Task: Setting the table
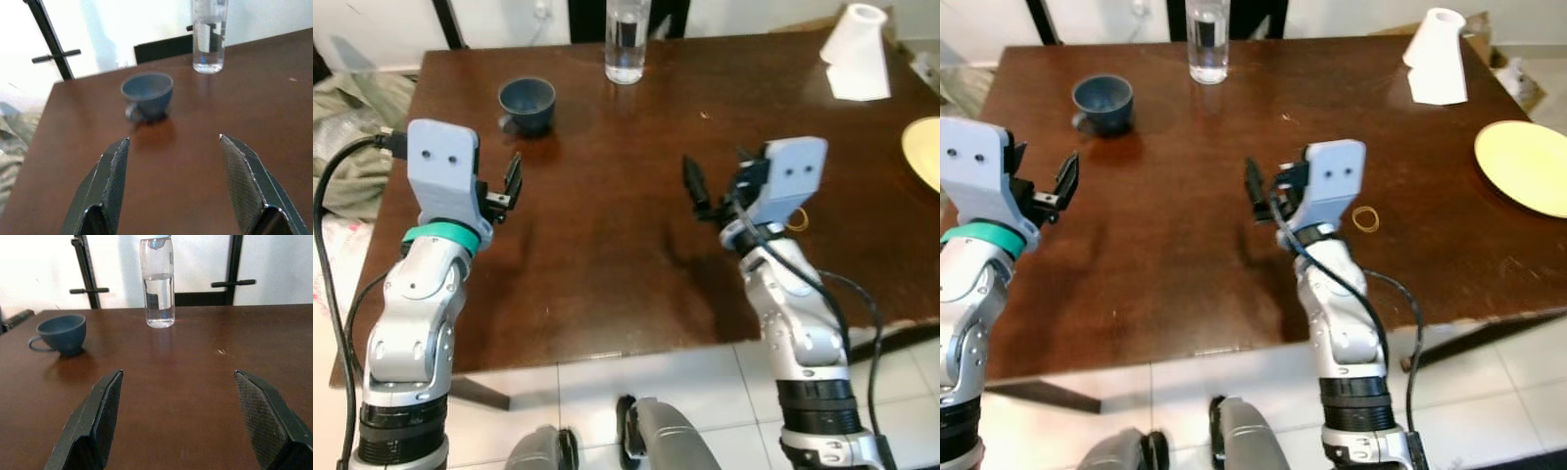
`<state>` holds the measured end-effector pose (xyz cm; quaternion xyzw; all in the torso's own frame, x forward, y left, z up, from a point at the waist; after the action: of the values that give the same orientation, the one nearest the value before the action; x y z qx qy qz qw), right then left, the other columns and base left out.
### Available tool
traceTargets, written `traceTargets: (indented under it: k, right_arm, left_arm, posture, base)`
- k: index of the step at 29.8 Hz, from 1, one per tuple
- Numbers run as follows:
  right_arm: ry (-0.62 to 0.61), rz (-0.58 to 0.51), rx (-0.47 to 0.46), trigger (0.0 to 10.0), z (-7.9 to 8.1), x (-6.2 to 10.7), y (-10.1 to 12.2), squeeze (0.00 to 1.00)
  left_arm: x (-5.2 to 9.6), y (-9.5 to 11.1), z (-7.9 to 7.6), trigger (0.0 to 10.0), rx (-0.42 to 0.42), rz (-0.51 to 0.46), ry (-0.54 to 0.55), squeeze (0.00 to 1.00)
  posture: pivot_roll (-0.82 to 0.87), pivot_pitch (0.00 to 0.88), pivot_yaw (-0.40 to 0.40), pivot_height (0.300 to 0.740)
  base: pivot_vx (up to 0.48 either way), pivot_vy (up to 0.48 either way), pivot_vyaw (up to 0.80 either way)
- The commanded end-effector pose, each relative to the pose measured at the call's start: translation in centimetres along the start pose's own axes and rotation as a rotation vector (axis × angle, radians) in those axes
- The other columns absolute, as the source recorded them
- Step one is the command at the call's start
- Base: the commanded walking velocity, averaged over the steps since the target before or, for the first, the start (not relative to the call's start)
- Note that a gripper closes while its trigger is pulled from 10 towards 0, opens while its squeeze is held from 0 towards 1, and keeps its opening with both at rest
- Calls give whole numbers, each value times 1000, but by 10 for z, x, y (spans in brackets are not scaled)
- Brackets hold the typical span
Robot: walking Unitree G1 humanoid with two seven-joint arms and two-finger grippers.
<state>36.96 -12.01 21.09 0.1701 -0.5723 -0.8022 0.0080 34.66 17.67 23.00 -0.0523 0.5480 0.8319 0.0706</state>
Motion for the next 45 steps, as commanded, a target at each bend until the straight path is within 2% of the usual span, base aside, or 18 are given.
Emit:
traceTargets:
  k: [1, 25, 38, 45]
  right_arm:
    - [10, 18, 1, 10000, 4, 2, -6, 0]
    - [7, 18, 2, 10000, 4, 2, -6, 0]
    - [8, 28, 10, 10000, 4, 2, -8, 0]
    - [12, 42, 29, 10000, 5, 2, -11, 0]
  left_arm:
    - [2, -6, 1, 10000, 0, 22, 4, 0]
    - [2, -9, 1, 10000, 8, 36, 5, 0]
    - [1, -17, 3, 10000, 19, 81, 24, 0]
    - [0, -21, 5, 10000, 4, 101, 39, 0]
  posture:
    - [-92, 72, 17, 740]
    - [-94, 77, 16, 740]
    - [-96, 78, 16, 740]
    - [-95, 78, 18, 740]
  base:
    - [-345, 0, 0]
    - [-328, 0, 0]
    - [0, 0, 0]
    - [0, 0, 679]
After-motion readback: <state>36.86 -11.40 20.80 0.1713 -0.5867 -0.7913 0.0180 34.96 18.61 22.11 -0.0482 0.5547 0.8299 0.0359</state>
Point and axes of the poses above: a point about 5 cm out from each wrist's last joint towards the gripper, its own x axis pointing back from the gripper into the wrist, its own y axis along the axis of the wrist's last joint, z = x × y, the point moved 6 cm from there along -x, pointing out of the wrist towards the gripper, and after that the axes turned 14 degrees about -x, right-handed, at the moved point
